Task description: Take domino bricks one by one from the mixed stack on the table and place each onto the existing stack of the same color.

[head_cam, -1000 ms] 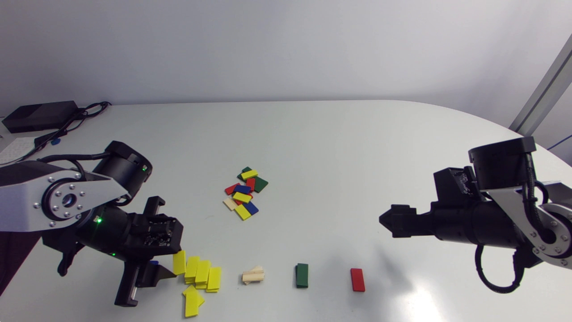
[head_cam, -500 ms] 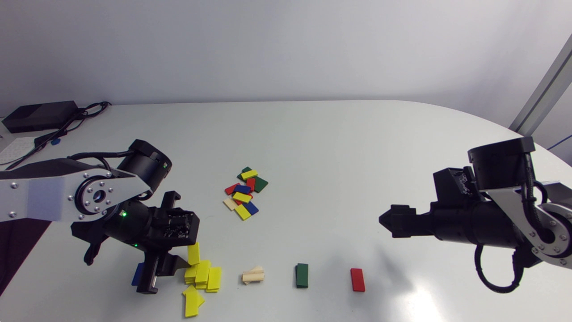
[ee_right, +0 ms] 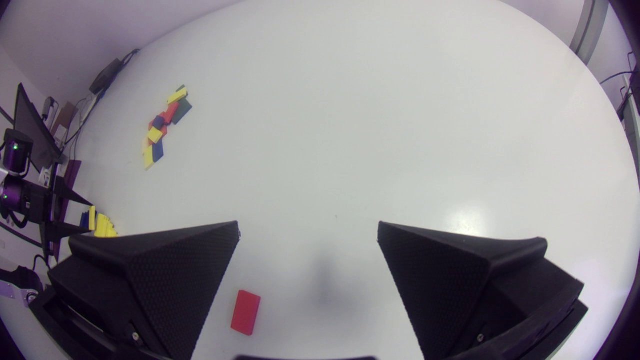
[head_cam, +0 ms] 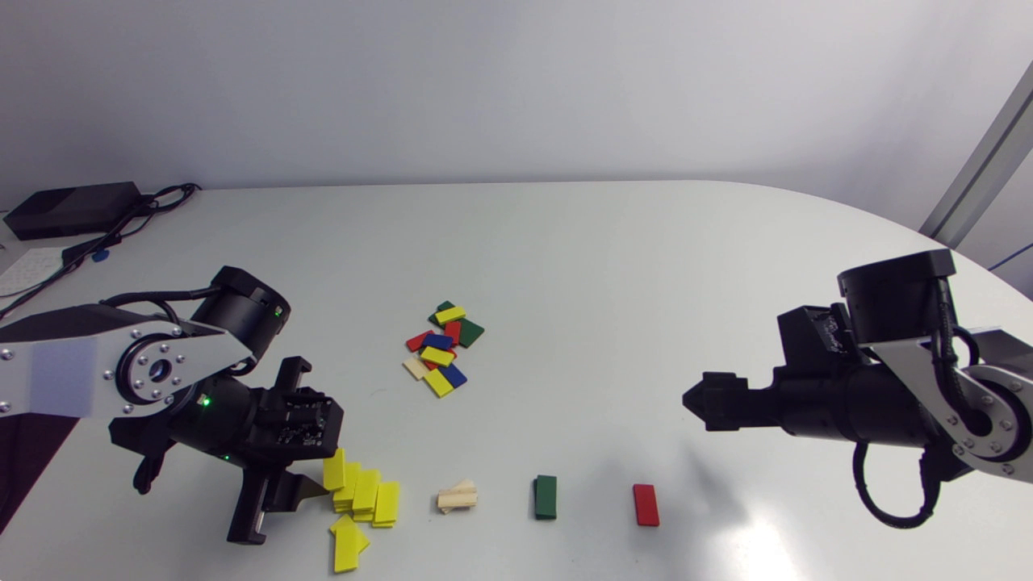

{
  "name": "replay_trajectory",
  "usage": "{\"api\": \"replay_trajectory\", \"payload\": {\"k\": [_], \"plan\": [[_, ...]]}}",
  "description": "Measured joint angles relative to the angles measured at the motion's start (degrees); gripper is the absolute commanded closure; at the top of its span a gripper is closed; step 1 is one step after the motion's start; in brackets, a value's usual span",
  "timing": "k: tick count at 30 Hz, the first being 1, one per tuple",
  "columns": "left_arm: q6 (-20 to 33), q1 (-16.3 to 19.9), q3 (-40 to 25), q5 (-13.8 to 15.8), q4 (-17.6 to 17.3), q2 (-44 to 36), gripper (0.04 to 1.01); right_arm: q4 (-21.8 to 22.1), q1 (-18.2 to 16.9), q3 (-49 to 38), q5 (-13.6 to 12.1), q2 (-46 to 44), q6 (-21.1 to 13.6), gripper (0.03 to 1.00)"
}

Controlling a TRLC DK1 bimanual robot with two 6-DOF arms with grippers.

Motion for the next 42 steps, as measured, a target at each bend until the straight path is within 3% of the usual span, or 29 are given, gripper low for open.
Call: {"api": "replay_trajectory", "payload": {"k": [32,36,39,42], "plan": [[2.08,-2.71,-0.85,-0.02,-0.42,-0.70,0.525,0.02,0.00,0.00,0.00,0.59,-0.66,0.062],[2.10,-2.71,-0.85,-0.02,-0.04,-0.68,0.415,0.00,0.00,0.00,-0.02,0.63,-0.68,0.062],[2.10,-2.71,-0.85,-0.02,0.68,-0.52,0.384,0.02,0.00,0.00,0.00,0.63,-0.85,0.062],[2.10,-2.71,-0.85,-0.02,0.92,-0.39,0.251,0.00,0.00,0.00,0.00,0.63,-0.85,0.062]]}}
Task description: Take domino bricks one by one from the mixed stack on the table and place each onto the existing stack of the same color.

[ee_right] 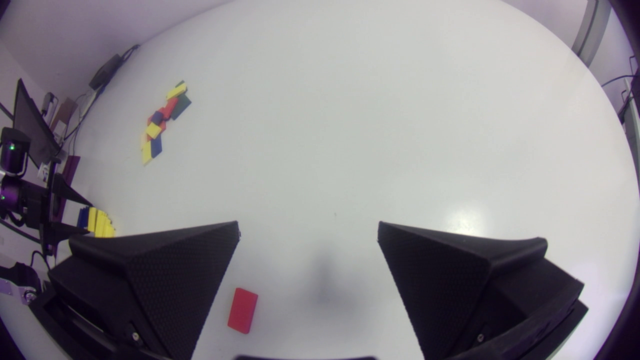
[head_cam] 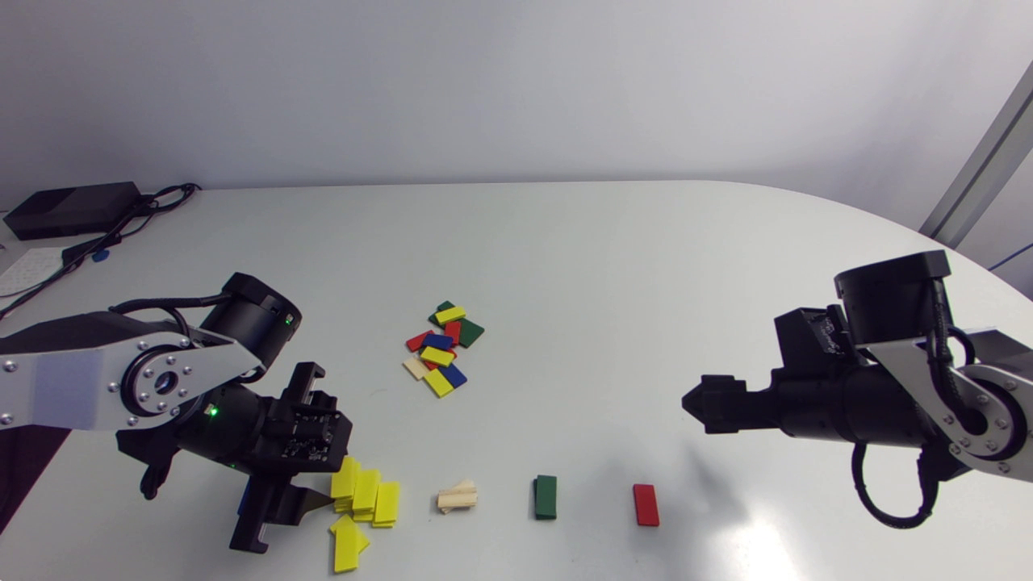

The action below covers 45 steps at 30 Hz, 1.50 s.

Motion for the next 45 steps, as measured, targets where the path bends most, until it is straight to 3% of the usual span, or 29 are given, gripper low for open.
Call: {"api": "replay_trajectory", "payload": {"k": [5,10,20,23,26,29,38,45], "plan": [[0.00,0.00,0.00,-0.61,0.59,0.52,0.067,0.00,0.00,0.00,0.00,0.00,0.00,0.062],[-0.07,0.00,0.00,-0.85,0.09,0.46,0.054,0.00,0.00,0.00,0.00,0.00,0.00,0.062],[-6.60,0.00,0.61,-0.31,-11.19,-13.86,0.059,0.00,0.00,0.00,0.00,0.00,0.00,0.062],[-11.06,-1.75,0.66,-0.28,-14.51,-15.74,0.074,0.00,0.00,0.00,0.00,0.00,0.00,0.062],[-15.63,-4.46,0.57,-0.13,-15.08,-15.78,0.075,0.00,0.00,0.00,0.00,0.00,0.00,0.062],[-19.69,-6.45,-0.11,-0.11,-14.25,-15.65,0.079,0.02,0.00,-0.17,0.00,-0.04,0.00,0.062],[-23.30,-7.67,-10.23,-1.09,-2.14,-12.70,0.100,0.02,0.00,-0.76,0.00,-0.24,0.00,0.062],[-25.64,-10.49,-12.28,-1.70,-0.24,-11.69,0.100,0.02,0.00,-0.76,0.00,-0.28,0.00,0.062]]}}
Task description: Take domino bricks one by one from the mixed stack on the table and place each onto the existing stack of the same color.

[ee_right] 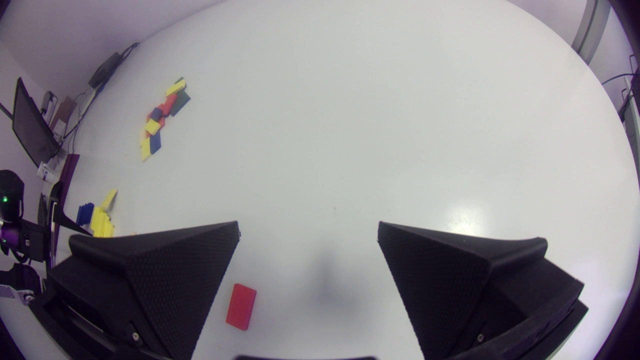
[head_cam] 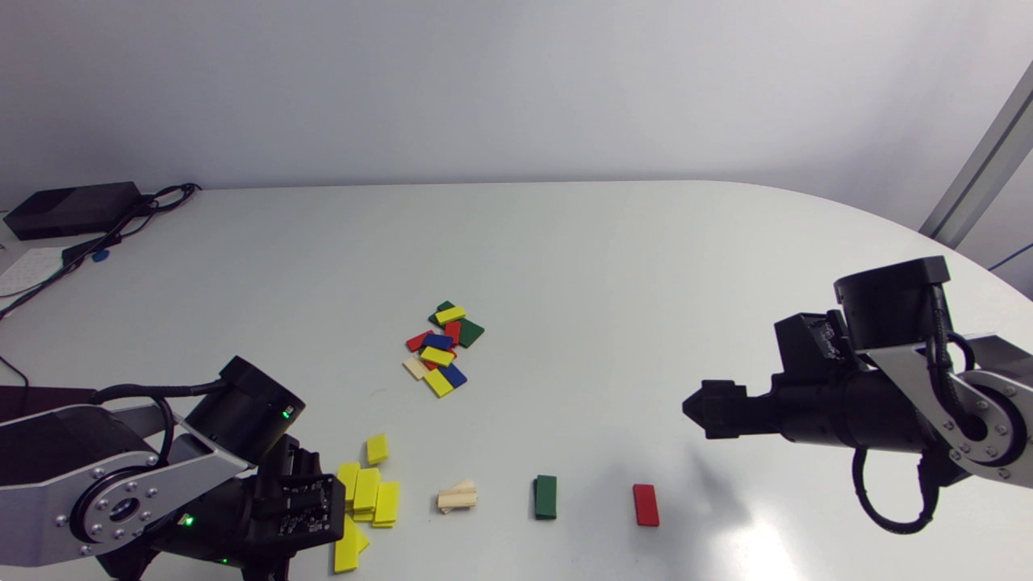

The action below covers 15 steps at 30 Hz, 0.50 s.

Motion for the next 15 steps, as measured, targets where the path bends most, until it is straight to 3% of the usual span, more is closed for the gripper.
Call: {"api": "replay_trajectory", "payload": {"k": [15], "plan": [[-1.49,-1.90,0.00,0.00,2.05,1.22,0.136,0.00,0.00,0.00,0.00,0.00,-0.02,0.062]]}}
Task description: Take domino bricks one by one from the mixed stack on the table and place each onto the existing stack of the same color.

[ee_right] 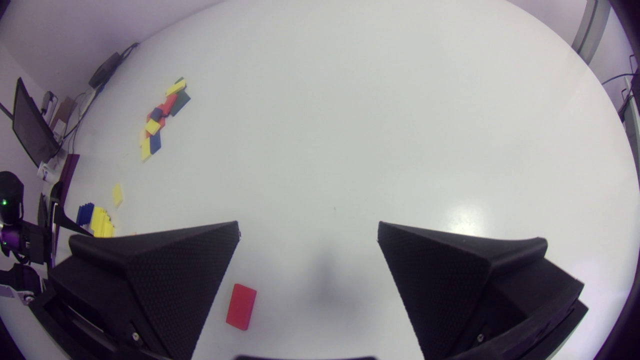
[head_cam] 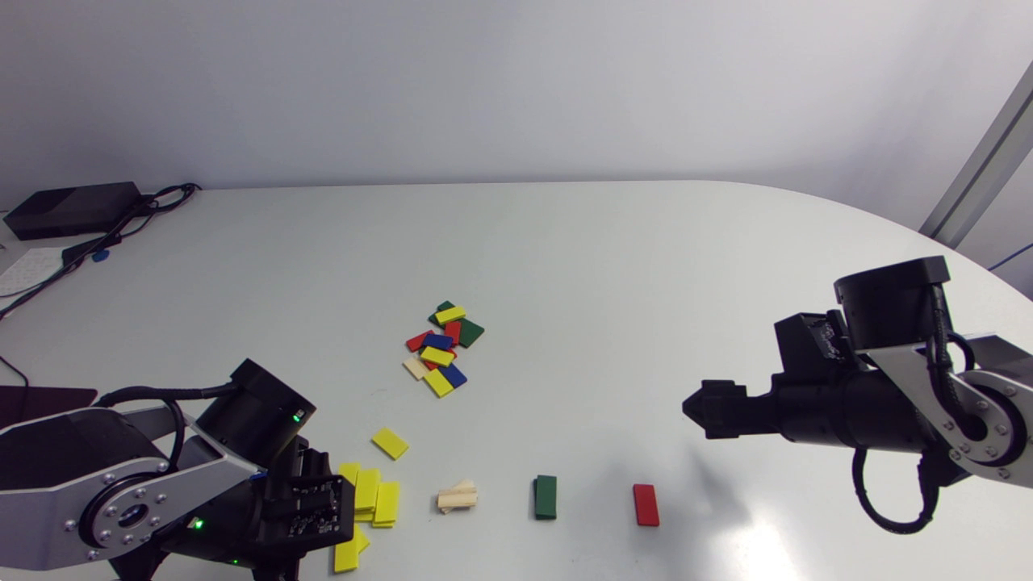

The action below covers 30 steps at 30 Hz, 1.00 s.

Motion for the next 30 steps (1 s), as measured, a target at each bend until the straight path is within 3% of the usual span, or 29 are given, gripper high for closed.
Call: {"api": "replay_trajectory", "payload": {"k": [7,13,18,23,30], "plan": [[-0.26,-0.52,0.00,0.61,1.16,2.08,0.218,0.00,0.00,0.00,0.00,-0.11,-0.20,0.062],[-0.44,-0.68,-0.09,1.31,1.77,2.54,0.389,0.00,0.00,0.00,0.00,-0.11,-0.20,0.062],[-0.44,-0.68,-0.37,1.57,2.43,2.75,0.448,0.00,0.00,0.00,0.00,-0.15,-0.20,0.062],[-0.44,-0.68,-0.48,1.81,2.91,2.75,0.597,0.00,0.00,0.00,0.00,-0.33,-0.20,0.062],[-0.44,-0.68,-0.81,1.99,2.89,2.16,0.575,0.00,0.00,0.00,0.00,-0.44,-0.20,0.062]]}}
